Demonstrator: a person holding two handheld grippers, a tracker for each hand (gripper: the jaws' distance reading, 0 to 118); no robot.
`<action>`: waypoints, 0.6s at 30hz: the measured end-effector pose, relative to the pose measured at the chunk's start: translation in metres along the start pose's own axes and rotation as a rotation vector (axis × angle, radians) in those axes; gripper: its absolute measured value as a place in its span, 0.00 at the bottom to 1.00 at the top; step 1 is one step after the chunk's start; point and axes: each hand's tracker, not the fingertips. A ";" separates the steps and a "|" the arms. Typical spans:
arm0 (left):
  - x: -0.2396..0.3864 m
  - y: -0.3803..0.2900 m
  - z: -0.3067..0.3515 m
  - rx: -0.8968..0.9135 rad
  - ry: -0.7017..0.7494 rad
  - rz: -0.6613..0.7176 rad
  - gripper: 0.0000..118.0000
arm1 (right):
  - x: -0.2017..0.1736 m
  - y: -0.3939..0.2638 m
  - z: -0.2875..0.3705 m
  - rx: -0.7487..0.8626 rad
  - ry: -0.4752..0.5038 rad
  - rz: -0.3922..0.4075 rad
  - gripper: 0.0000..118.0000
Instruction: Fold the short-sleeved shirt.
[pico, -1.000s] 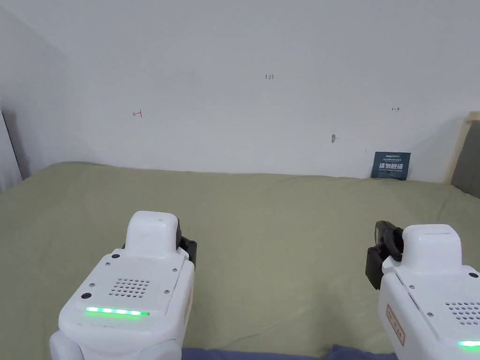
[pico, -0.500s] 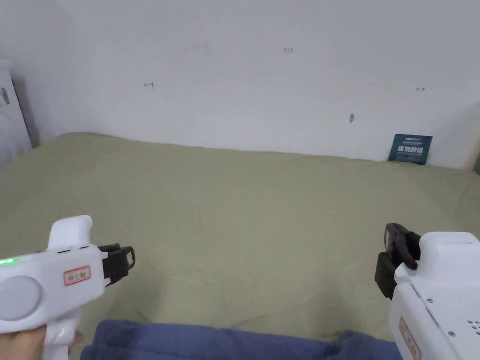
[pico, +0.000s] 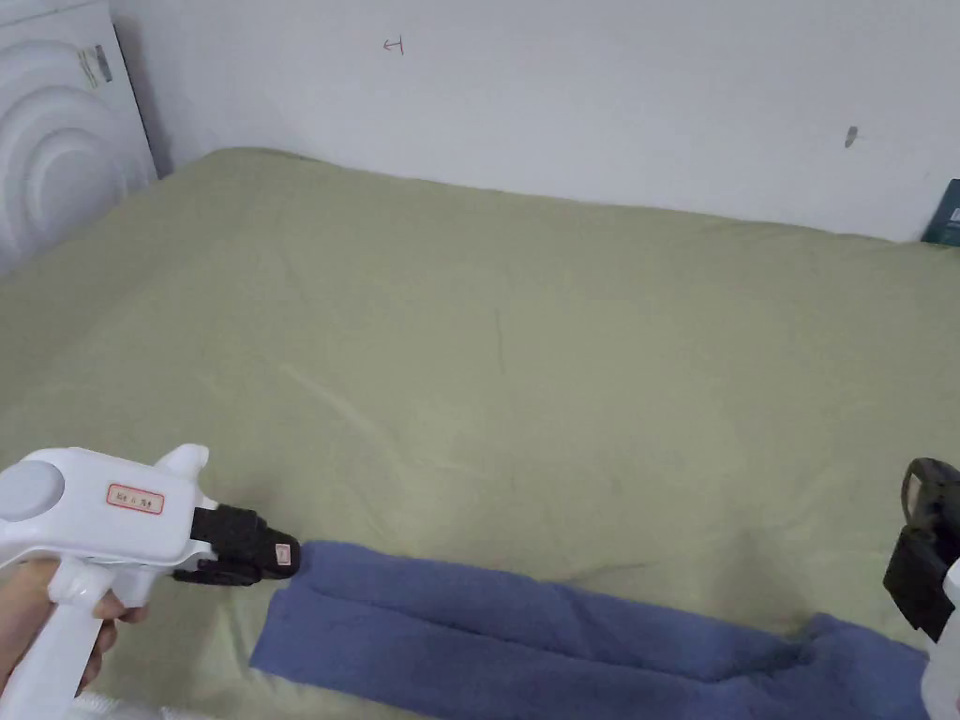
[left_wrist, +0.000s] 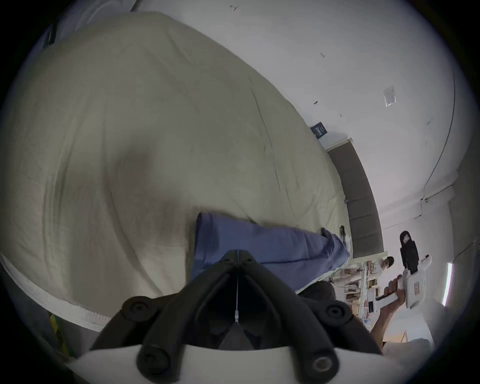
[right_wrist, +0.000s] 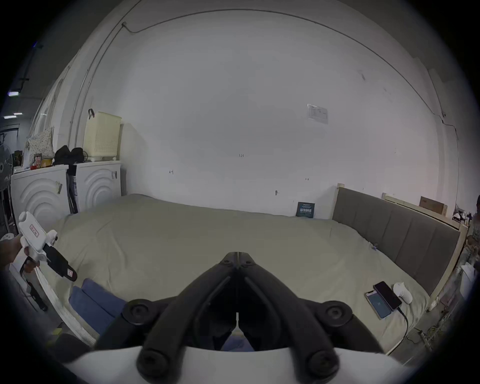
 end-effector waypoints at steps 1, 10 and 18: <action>-0.001 0.000 -0.004 0.000 0.006 -0.003 0.00 | -0.004 0.000 0.000 -0.007 0.003 -0.001 0.00; -0.022 0.006 -0.014 -0.112 -0.125 0.046 0.99 | -0.008 -0.004 -0.008 -0.052 -0.004 0.002 0.00; -0.053 -0.002 -0.060 -0.143 -0.407 0.209 0.98 | -0.004 -0.008 -0.010 -0.072 -0.012 0.009 0.00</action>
